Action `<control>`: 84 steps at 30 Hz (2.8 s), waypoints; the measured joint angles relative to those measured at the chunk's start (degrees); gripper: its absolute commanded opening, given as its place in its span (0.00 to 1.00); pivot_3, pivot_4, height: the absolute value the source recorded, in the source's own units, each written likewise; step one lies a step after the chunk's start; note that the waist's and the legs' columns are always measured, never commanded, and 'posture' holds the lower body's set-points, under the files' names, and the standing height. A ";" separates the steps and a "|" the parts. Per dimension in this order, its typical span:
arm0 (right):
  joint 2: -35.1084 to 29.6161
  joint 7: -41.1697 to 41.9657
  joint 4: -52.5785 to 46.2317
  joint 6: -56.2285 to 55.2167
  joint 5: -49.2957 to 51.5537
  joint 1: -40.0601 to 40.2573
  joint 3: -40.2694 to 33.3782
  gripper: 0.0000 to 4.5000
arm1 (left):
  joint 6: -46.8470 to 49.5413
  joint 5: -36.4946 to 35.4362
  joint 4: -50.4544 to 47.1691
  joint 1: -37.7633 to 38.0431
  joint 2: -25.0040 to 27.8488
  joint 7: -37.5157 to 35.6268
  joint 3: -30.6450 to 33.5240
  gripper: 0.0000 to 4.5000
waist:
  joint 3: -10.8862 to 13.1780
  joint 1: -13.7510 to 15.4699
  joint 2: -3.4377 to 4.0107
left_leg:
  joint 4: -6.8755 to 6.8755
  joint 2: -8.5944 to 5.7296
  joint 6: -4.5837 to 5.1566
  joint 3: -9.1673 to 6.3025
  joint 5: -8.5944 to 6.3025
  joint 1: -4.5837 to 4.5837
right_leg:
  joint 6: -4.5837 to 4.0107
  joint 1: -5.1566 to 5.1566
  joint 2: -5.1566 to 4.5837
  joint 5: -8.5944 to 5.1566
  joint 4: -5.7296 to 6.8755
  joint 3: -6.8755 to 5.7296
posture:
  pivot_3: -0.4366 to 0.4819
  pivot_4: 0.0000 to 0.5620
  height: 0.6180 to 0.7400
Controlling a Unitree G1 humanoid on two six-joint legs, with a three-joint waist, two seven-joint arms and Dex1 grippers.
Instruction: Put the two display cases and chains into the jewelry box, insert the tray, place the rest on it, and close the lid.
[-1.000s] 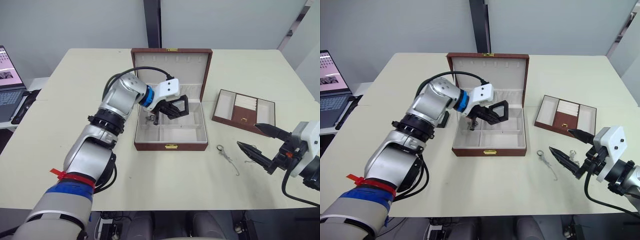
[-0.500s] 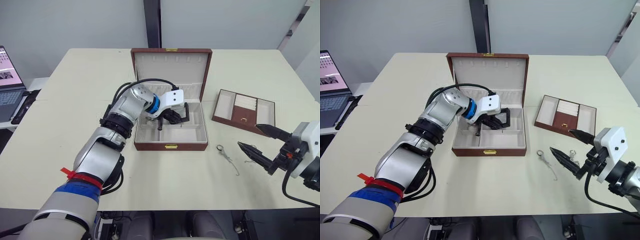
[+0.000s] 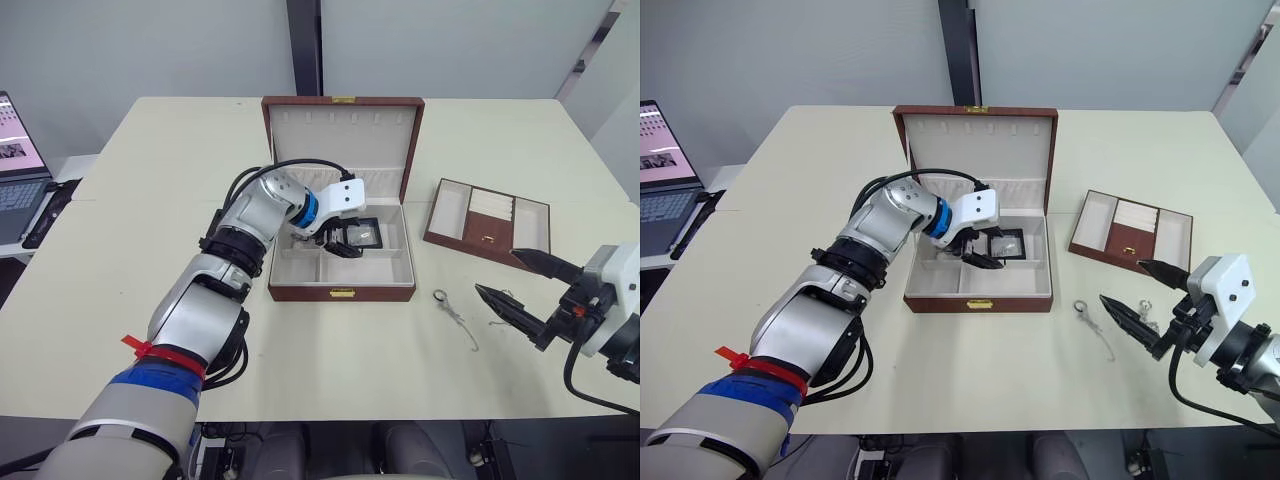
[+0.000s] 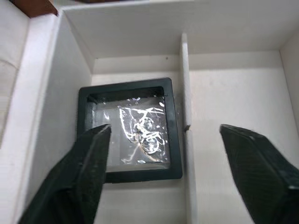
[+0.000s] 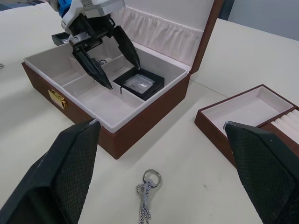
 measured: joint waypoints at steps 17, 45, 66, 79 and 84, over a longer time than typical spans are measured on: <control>-1.86 9.72 15.32 -3.60 -2.72 0.64 -3.30 1.00 | 19.69 -19.53 -28.41 11.70 13.77 -10.30 13.96 1.00 | -0.04 -0.26 0.08 | -0.01 0.19 -0.10 -0.02 0.06 0.08 | 0.00 0.04 0.00 0.00 0.03 0.02 | 0.48 0.27 1.00; -6.72 23.15 48.13 -15.83 -16.40 -7.77 2.96 1.00 | 24.39 -26.13 -47.51 72.30 36.43 13.21 56.20 1.00 | -0.06 -0.10 0.11 | -0.08 0.17 0.01 -0.01 -0.01 0.16 | 0.00 0.10 -0.44 0.00 -0.08 -0.02 | 0.48 0.27 1.00; -6.82 24.41 48.70 -15.81 -17.19 -10.06 2.97 1.00 | 22.29 -29.78 -49.13 74.82 33.10 18.32 57.49 1.00 | -0.06 -0.10 0.12 | -0.10 0.18 0.02 0.01 -0.01 0.16 | 0.00 0.10 -0.46 0.00 -0.07 -0.02 | 0.48 0.27 1.00; -6.71 27.59 27.88 -6.73 -6.47 -14.24 7.70 1.00 | 23.12 -35.35 -70.51 80.95 17.19 31.34 57.52 1.00 | -0.07 -0.08 0.12 | -0.08 0.18 0.01 -0.08 -0.01 0.15 | 0.00 0.18 -0.47 0.00 -0.09 0.03 | 0.48 0.27 1.00; -6.18 25.72 20.73 -4.50 -3.97 -16.66 11.18 1.00 | 21.19 -33.94 -75.87 86.67 7.99 36.91 51.20 1.00 | -0.09 0.02 0.11 | -0.07 0.18 0.01 -0.13 -0.01 0.14 | 0.00 0.21 -0.47 0.00 -0.13 0.04 | 0.48 0.27 1.00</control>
